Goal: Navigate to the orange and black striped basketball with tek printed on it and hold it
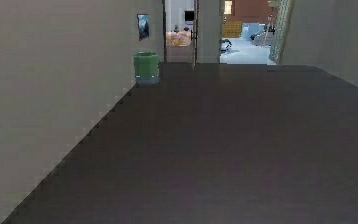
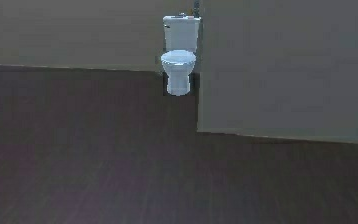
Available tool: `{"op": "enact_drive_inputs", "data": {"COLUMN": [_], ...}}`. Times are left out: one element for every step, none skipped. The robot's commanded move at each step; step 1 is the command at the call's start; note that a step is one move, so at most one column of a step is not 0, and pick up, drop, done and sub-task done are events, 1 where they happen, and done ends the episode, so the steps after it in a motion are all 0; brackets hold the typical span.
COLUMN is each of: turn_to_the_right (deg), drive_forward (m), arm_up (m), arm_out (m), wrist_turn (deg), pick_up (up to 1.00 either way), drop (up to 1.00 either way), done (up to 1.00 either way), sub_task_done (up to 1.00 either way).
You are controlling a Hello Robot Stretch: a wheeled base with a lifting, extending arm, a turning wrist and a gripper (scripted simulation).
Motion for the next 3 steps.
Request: {"op": "enact_drive_inputs", "data": {"turn_to_the_right": [15.0,0.0,0.0], "drive_forward": [0.0,1.0,1.0], "arm_up": [0.0,0.0,0.0], "arm_out": [0.0,0.0,0.0], "wrist_turn": [0.0,0.0,0.0], "pick_up": [0.0,0.0,0.0], "drop": [0.0,0.0,0.0], "done": [0.0,0.0,0.0], "sub_task_done": [0.0,0.0,0.0]}}
